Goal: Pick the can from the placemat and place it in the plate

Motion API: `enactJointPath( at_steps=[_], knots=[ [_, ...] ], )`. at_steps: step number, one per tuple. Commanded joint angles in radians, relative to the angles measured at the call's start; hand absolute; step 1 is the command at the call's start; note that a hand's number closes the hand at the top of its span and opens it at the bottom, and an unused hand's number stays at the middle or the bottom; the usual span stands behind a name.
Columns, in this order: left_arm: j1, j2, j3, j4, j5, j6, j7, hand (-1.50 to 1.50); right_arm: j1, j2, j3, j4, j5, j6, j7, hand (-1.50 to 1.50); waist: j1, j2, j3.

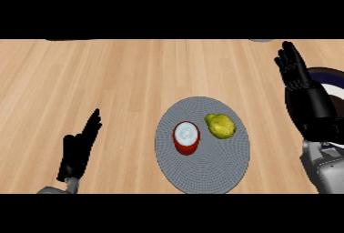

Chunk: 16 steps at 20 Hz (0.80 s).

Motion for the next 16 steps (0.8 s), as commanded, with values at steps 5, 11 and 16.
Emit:
enactJointPath(
  at_steps=[5,11,16],
  knots=[
    [-0.062,0.012,0.013,-0.023,-0.027,0.016,0.013,0.00,-0.102,0.132,0.267,-0.012,-0.293,0.389,0.050,1.50,0.129,0.027,-0.028],
    [-0.051,-0.014,0.023,-0.004,-0.010,0.039,0.054,0.00,-0.192,-0.102,0.396,-0.001,0.346,0.333,-0.330,1.50,0.072,0.020,-0.030],
    [-0.074,-0.020,0.029,-0.006,-0.005,0.037,0.066,0.00,-0.019,0.133,0.304,0.223,-0.207,0.497,-0.411,-1.50,0.079,0.043,-0.025]
  ],
)
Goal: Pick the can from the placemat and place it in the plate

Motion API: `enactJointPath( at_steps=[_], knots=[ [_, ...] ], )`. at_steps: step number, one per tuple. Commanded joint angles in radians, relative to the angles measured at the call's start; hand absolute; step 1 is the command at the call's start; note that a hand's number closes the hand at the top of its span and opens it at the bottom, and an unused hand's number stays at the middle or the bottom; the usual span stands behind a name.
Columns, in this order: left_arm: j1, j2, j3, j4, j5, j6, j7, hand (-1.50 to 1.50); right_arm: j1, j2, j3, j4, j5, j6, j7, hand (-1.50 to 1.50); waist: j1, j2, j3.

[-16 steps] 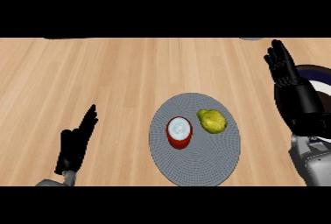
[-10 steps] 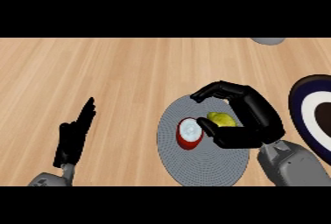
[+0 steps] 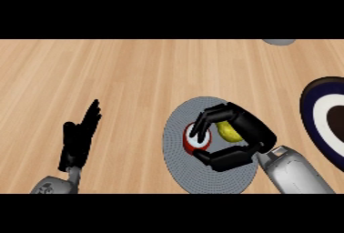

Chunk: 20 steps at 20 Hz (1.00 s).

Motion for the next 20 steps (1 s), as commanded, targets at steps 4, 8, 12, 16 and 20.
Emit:
enactJointPath(
  at_steps=[4,8,12,16,20],
  knots=[
    [-0.015,-0.014,0.000,-0.017,-0.001,0.010,0.048,0.00,-0.044,-0.033,0.050,0.272,-0.063,0.361,-0.326,-1.50,-0.015,-0.009,-0.002],
    [0.006,-0.008,0.024,0.001,0.000,0.003,0.012,0.00,-0.187,-0.075,0.078,0.296,0.151,0.321,-0.363,-1.50,-0.030,-0.017,-0.004],
    [0.048,-0.024,0.002,-0.042,-0.023,0.033,0.022,0.00,-0.284,-0.092,0.079,0.383,0.324,0.216,-0.422,-1.50,-0.022,-0.018,-0.004],
    [0.010,-0.020,0.029,-0.004,-0.029,0.029,0.036,0.00,-0.381,-0.105,0.111,0.342,0.395,0.275,-0.317,-1.50,-0.044,-0.021,-0.005],
    [-0.012,-0.018,0.047,0.000,-0.016,0.013,0.061,0.00,-0.425,-0.138,0.176,0.330,0.468,0.382,-0.255,-1.50,-0.052,-0.023,-0.005]
  ],
)
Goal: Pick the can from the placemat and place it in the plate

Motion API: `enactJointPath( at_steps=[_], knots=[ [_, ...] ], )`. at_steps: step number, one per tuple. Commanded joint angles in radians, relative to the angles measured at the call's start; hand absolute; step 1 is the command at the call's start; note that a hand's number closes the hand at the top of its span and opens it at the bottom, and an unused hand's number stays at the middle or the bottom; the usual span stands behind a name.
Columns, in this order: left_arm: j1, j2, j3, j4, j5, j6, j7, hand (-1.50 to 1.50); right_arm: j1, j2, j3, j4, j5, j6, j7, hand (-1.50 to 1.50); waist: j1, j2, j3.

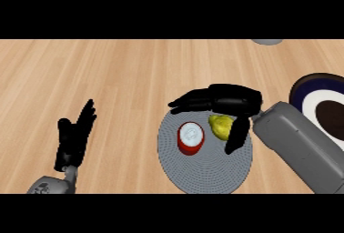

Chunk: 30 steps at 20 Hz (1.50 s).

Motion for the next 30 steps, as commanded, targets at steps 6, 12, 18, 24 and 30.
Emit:
enactJointPath(
  at_steps=[6,12,18,24,30],
  knots=[
    [0.011,-0.014,0.016,-0.015,-0.019,-0.015,0.007,0.00,-0.114,0.050,0.078,0.082,0.172,0.165,0.072,-1.50,-0.004,0.000,0.000],
    [0.042,-0.026,0.030,-0.060,-0.036,-0.036,0.041,0.00,-0.073,0.130,0.062,0.137,0.297,0.150,0.064,-1.50,-0.006,0.000,0.001],
    [0.087,-0.028,0.027,-0.167,-0.090,-0.010,0.094,0.00,-0.069,0.156,0.036,0.118,0.356,0.205,0.055,-1.50,-0.008,-0.002,0.001],
    [0.030,-0.024,0.115,-0.047,-0.057,-0.088,0.050,0.00,-0.001,0.194,0.038,0.081,0.421,0.204,0.061,-1.50,-0.014,-0.002,0.000],
    [-0.008,-0.061,0.133,0.014,-0.081,-0.098,0.010,0.00,-0.092,0.241,-0.007,0.303,0.483,0.154,-0.033,-1.50,-0.005,0.003,0.000]
  ],
)
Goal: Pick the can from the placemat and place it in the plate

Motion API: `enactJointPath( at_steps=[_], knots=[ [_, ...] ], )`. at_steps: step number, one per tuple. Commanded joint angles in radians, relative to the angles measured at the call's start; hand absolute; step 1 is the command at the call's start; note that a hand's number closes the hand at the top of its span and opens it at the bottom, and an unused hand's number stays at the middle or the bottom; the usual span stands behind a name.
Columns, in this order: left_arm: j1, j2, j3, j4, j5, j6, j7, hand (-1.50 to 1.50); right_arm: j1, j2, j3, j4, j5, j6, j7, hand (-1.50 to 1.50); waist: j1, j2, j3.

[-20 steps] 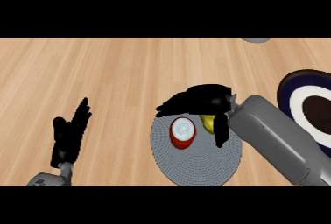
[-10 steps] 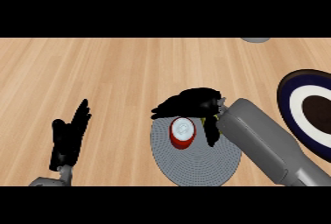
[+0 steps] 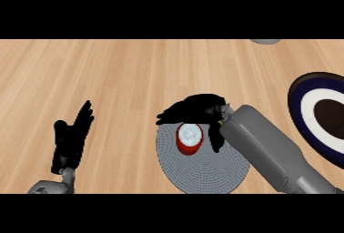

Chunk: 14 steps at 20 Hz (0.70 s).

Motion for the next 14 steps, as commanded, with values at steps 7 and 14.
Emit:
enactJointPath(
  at_steps=[7,14],
  knots=[
    [-0.024,-0.044,0.046,0.125,-0.029,-0.033,-0.098,0.00,0.019,0.063,-0.016,0.086,0.102,-0.014,-0.087,1.50,-0.003,0.001,0.000],
    [0.022,-0.042,0.024,-0.058,-0.055,-0.033,0.030,0.00,0.003,0.105,-0.038,0.151,0.184,-0.152,-0.194,1.50,0.004,0.000,0.000]
  ],
)
